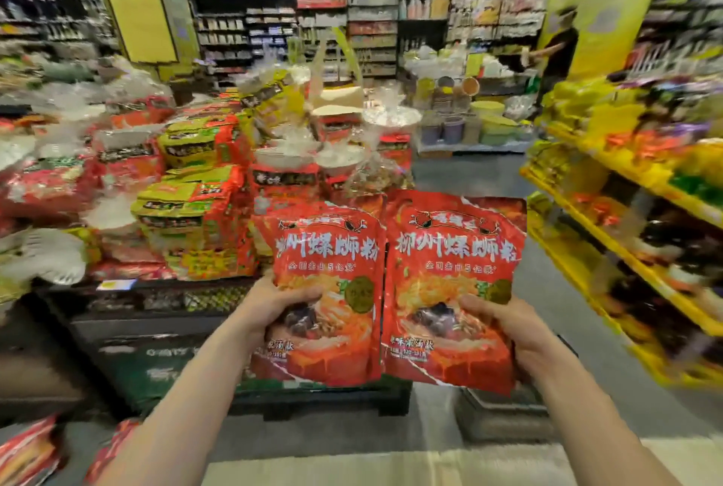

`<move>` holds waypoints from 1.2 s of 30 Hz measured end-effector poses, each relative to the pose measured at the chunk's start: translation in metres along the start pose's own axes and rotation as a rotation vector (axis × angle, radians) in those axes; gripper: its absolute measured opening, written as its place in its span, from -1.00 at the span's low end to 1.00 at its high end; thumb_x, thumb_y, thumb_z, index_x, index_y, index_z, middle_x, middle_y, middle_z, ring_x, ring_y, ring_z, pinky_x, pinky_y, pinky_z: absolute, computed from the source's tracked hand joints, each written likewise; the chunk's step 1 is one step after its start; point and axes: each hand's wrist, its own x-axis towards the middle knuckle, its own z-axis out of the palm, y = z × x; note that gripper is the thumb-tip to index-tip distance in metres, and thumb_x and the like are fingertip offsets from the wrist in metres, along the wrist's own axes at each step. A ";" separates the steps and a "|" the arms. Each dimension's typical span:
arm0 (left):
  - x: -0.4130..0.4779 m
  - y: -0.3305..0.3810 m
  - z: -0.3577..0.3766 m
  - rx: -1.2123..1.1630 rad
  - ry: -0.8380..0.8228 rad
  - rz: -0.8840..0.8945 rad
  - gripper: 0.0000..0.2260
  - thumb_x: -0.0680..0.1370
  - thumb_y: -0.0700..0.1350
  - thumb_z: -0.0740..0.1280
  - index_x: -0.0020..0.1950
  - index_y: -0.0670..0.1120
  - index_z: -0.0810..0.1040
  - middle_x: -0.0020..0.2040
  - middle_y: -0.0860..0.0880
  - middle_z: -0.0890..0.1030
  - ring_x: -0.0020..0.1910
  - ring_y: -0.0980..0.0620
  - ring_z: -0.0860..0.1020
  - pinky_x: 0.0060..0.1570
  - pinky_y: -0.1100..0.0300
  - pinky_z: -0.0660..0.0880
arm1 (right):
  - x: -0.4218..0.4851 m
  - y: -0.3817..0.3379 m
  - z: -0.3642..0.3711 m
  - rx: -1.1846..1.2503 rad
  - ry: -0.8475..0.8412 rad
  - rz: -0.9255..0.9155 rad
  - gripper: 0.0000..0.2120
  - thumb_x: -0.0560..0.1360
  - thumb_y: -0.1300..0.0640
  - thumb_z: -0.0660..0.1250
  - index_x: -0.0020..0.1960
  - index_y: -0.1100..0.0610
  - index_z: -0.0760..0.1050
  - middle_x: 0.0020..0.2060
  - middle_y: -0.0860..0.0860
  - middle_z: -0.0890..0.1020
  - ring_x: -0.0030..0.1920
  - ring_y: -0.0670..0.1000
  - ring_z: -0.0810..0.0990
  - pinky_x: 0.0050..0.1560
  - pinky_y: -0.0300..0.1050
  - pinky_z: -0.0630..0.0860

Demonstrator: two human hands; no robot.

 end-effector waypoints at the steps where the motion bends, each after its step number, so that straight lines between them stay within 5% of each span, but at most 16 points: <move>1: 0.008 -0.003 0.029 0.009 -0.036 -0.009 -0.56 0.28 -0.17 0.62 0.11 -0.16 0.62 -0.04 -0.13 0.74 -0.06 -0.15 0.72 -0.09 0.05 0.62 | -0.003 -0.002 -0.026 0.000 0.027 0.005 -0.39 0.11 0.16 0.68 0.12 0.22 0.60 -0.06 0.20 0.73 -0.09 0.24 0.72 0.09 0.17 0.60; 5: 0.035 -0.011 0.130 0.011 -0.147 -0.046 -0.31 0.04 -0.04 0.72 0.11 -0.16 0.63 -0.01 -0.15 0.73 -0.09 -0.12 0.72 -0.10 0.07 0.60 | -0.012 -0.008 -0.121 -0.029 0.186 -0.003 -0.74 0.35 0.28 0.54 0.01 0.23 0.60 -0.25 0.11 0.74 -0.28 0.09 0.73 -0.30 -0.10 0.64; 8: 0.053 -0.017 0.188 0.022 -0.203 -0.038 -0.11 -0.18 0.13 0.72 0.10 -0.13 0.64 -0.04 -0.09 0.74 -0.11 -0.07 0.72 -0.14 0.11 0.57 | -0.013 -0.006 -0.183 -0.034 0.265 0.004 -0.75 0.34 0.26 0.56 -0.03 0.22 0.59 -0.33 0.05 0.72 -0.36 0.03 0.71 -0.43 -0.21 0.58; 10: 0.067 -0.020 0.220 0.019 -0.232 -0.049 -0.11 -0.20 0.13 0.72 0.07 -0.13 0.65 -0.05 -0.10 0.74 -0.13 -0.07 0.73 -0.17 0.12 0.58 | -0.012 -0.006 -0.216 -0.036 0.292 0.008 -0.63 0.24 0.19 0.63 -0.02 0.23 0.59 -0.31 0.06 0.73 -0.35 0.04 0.71 -0.40 -0.19 0.59; 13: 0.091 -0.029 0.260 0.027 -0.260 -0.070 -0.37 0.07 -0.08 0.72 0.09 -0.15 0.65 -0.04 -0.10 0.74 -0.09 -0.10 0.72 -0.18 0.14 0.57 | 0.000 -0.001 -0.258 -0.053 0.336 0.035 -0.22 -0.16 -0.02 0.74 -0.01 0.20 0.60 -0.18 0.15 0.74 -0.18 0.18 0.73 -0.10 0.05 0.65; 16: 0.124 -0.043 0.293 0.027 -0.281 -0.092 -0.30 0.02 -0.02 0.72 0.11 -0.13 0.65 -0.03 -0.06 0.75 -0.04 -0.09 0.71 -0.11 0.10 0.57 | 0.023 0.005 -0.291 -0.019 0.363 0.068 -0.41 0.05 0.14 0.70 0.02 0.20 0.58 -0.09 0.20 0.73 -0.05 0.28 0.70 0.13 0.27 0.58; 19: 0.166 -0.065 0.323 0.020 -0.305 -0.124 -0.16 -0.12 0.08 0.71 0.11 -0.12 0.65 -0.01 -0.07 0.74 -0.05 -0.09 0.72 -0.04 0.04 0.59 | 0.061 0.014 -0.320 -0.023 0.414 0.122 -0.48 0.18 0.20 0.60 0.10 0.27 0.57 -0.09 0.23 0.72 -0.06 0.29 0.69 0.10 0.24 0.59; 23: 0.239 -0.096 0.363 0.028 -0.299 -0.187 -0.49 0.16 -0.10 0.69 0.06 -0.13 0.68 -0.02 -0.09 0.74 0.02 -0.14 0.70 0.19 -0.09 0.56 | 0.137 0.026 -0.355 -0.057 0.382 0.200 -0.24 0.00 0.06 0.73 0.11 0.31 0.59 -0.08 0.26 0.71 -0.07 0.30 0.70 0.10 0.23 0.60; 25: 0.281 -0.112 0.381 0.023 -0.289 -0.234 -0.59 0.26 -0.18 0.67 0.06 -0.12 0.67 -0.02 -0.08 0.74 0.02 -0.12 0.70 0.17 -0.05 0.57 | 0.180 0.033 -0.370 -0.088 0.357 0.246 -0.08 -0.20 -0.06 0.74 0.07 0.28 0.60 -0.08 0.25 0.72 -0.08 0.28 0.71 0.09 0.21 0.60; 27: 0.321 -0.124 0.399 0.021 -0.286 -0.271 -0.49 0.17 -0.06 0.70 0.06 -0.10 0.67 -0.03 -0.05 0.75 0.01 -0.09 0.70 0.12 0.00 0.57 | 0.224 0.040 -0.385 -0.105 0.358 0.281 -0.01 -0.30 -0.12 0.73 0.06 0.25 0.61 -0.08 0.23 0.72 -0.07 0.28 0.71 0.09 0.21 0.60; 30: 0.369 -0.144 0.416 0.024 -0.257 -0.385 -0.35 0.04 0.05 0.72 0.07 -0.07 0.66 -0.07 -0.02 0.75 -0.01 -0.08 0.69 0.14 -0.06 0.57 | 0.284 0.051 -0.404 -0.113 0.351 0.359 0.01 -0.32 -0.13 0.73 0.07 0.24 0.61 -0.08 0.23 0.72 -0.06 0.28 0.71 0.12 0.26 0.59; 36: 0.439 -0.201 0.443 0.102 -0.238 -0.520 -0.46 0.18 0.05 0.67 0.09 -0.08 0.66 -0.04 -0.04 0.74 -0.02 -0.08 0.70 0.11 -0.05 0.58 | 0.382 0.098 -0.445 -0.110 0.333 0.509 0.03 -0.31 -0.10 0.72 0.10 0.25 0.60 -0.08 0.19 0.73 -0.13 0.20 0.72 -0.02 0.08 0.61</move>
